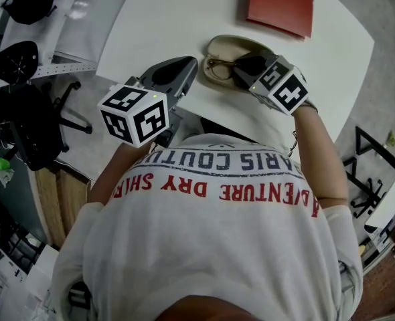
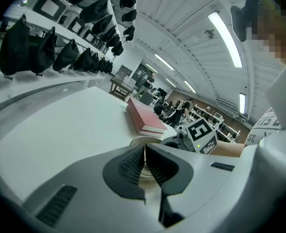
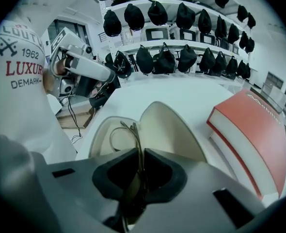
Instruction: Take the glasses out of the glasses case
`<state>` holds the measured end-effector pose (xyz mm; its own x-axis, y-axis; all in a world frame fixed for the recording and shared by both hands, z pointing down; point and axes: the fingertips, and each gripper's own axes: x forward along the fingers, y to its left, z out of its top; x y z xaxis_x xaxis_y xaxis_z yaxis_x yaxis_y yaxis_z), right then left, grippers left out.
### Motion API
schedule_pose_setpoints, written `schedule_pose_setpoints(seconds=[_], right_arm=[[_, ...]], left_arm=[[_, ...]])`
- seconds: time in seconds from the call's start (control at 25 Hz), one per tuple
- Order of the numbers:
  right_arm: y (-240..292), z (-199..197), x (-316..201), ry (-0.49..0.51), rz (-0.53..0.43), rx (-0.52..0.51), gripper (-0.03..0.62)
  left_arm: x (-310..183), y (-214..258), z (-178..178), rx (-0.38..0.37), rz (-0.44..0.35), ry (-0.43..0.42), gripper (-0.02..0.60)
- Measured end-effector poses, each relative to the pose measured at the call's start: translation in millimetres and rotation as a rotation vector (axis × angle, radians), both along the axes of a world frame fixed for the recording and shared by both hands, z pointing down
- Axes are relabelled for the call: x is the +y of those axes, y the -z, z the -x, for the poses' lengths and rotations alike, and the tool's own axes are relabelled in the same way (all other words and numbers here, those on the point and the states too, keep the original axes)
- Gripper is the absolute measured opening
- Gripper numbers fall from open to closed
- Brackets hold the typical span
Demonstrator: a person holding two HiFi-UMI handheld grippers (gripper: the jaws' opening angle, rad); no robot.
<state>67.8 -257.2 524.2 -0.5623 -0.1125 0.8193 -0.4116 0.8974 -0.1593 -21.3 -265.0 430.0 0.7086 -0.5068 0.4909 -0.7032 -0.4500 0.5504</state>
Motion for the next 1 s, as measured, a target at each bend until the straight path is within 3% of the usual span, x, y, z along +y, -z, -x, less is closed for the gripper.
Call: schedule_pose_setpoints(seconds=[0.56,1.0], right_arm=[[0,-1,5,0.061,0.017,0.037,0.034],[16,1,5,0.058,-0.035,0.032,0.032]], left_arm=[[11,5,8,-0.008,-0.015,0.008,0.031],[27,12,17,-0.018,-0.028,0.012,0.031]])
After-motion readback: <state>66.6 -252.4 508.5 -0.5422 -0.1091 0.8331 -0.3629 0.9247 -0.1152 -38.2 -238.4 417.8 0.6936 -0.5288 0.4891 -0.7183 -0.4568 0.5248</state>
